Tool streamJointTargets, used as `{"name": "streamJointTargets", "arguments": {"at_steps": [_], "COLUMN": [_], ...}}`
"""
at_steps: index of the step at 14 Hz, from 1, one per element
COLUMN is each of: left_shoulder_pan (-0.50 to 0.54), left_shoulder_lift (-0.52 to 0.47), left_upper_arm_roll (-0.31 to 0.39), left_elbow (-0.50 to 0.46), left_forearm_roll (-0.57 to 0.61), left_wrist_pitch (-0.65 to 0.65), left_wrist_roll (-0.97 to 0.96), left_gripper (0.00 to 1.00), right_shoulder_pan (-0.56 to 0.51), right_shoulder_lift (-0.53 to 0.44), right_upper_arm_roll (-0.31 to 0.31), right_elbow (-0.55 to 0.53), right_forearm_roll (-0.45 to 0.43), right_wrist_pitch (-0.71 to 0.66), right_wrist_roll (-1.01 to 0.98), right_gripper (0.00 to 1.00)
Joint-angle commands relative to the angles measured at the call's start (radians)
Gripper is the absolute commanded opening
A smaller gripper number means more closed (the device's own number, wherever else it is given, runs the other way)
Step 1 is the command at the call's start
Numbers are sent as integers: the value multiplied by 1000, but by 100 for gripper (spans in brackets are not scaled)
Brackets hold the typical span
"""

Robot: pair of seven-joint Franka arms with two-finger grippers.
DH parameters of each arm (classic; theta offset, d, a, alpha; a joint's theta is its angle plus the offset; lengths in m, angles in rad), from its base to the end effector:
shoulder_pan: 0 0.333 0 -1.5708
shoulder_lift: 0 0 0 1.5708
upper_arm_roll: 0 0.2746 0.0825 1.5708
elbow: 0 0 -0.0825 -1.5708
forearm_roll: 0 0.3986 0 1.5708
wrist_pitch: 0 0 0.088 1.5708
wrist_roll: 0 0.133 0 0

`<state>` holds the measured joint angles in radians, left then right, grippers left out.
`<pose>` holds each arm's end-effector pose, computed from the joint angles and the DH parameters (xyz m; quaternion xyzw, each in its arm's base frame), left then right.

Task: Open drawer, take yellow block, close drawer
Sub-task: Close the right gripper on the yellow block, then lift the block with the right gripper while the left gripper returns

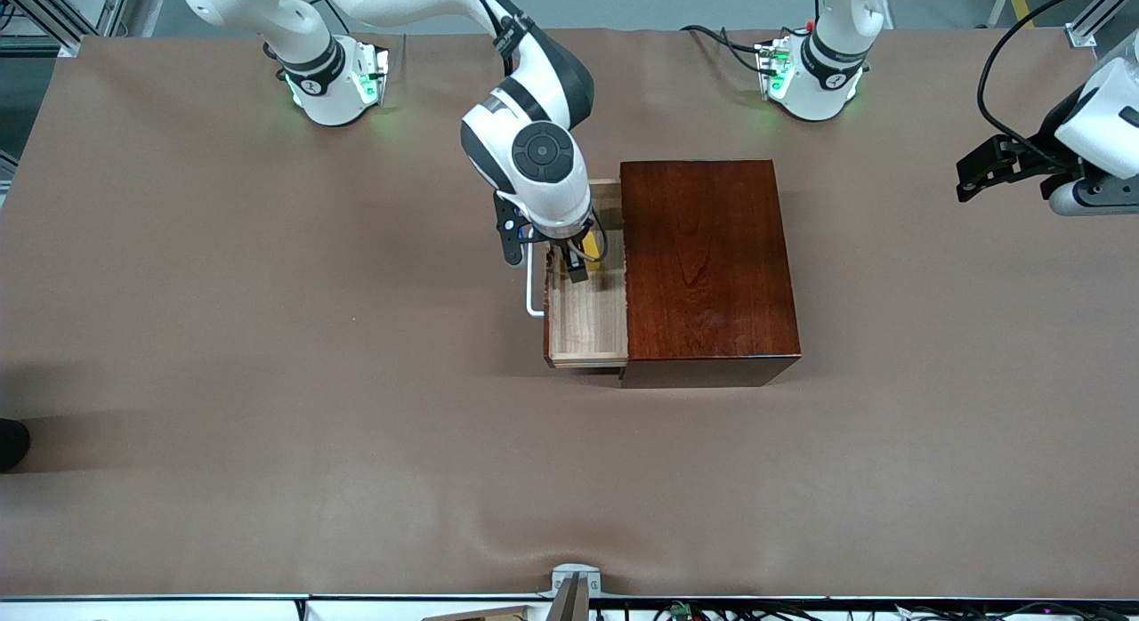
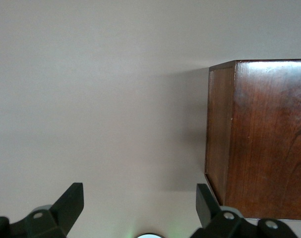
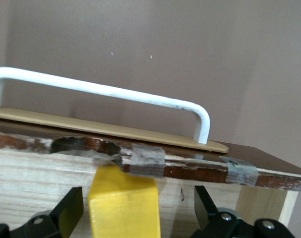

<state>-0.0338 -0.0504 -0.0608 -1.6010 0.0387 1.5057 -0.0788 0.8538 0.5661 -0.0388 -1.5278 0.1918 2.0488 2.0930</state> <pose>0.5454 -0.0470 0.5652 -0.9995 0.0070 0.0206 0.0227 0.4579 0.5111 0.2572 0.7738 -0.6287 -0.0757 0.0133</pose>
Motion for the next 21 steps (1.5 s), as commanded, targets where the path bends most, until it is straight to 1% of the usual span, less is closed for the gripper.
{"name": "streamJointTargets", "arguments": {"at_steps": [1,2,3,4,5,7,11,14,17,18,21], "left_shoulder_pan": [17,17,17,17,17,17,15,5,-1,-3,-8], "left_shoulder_lift": [-8,-8,-8,-8,-8,-8,-8,-8,-6,10,46], "left_upper_arm_roll": [-10,-10,-10,-10,-10,-8,-10,-11,-57,-76,-148], "left_elbow": [-8,-8,-8,-8,-8,-8,-7,-4,6,19,59], "left_forearm_roll": [-22,-22,-22,-22,-22,-22,-22,-22,-23,-25,-25], "left_wrist_pitch": [11,11,11,11,11,11,10,10,11,10,10], "left_wrist_roll": [25,25,25,25,25,25,25,21,-5,-27,-142], "left_gripper": [100,100,100,100,100,100,100,100,100,100,100], "right_shoulder_pan": [30,37,36,36,36,24,-21,-45,-65,-73,-105], "right_shoulder_lift": [15,14,12,9,6,0,-2,-5,-41,-57,-95], "right_upper_arm_roll": [-13,-13,-13,-13,-15,-16,-16,-16,-26,-27,-29], "right_elbow": [14,17,21,26,41,76,184,221,224,224,224], "right_forearm_roll": [-53,-67,-69,-69,-69,-68,-61,-64,-84,-97,-115], "right_wrist_pitch": [1,-1,-2,-2,-7,-16,-154,-180,-208,-208,-214], "right_wrist_roll": [25,25,25,25,27,28,24,24,12,7,-50], "right_gripper": [65,40,21,7,0,0,0,0,0,0,0]}}
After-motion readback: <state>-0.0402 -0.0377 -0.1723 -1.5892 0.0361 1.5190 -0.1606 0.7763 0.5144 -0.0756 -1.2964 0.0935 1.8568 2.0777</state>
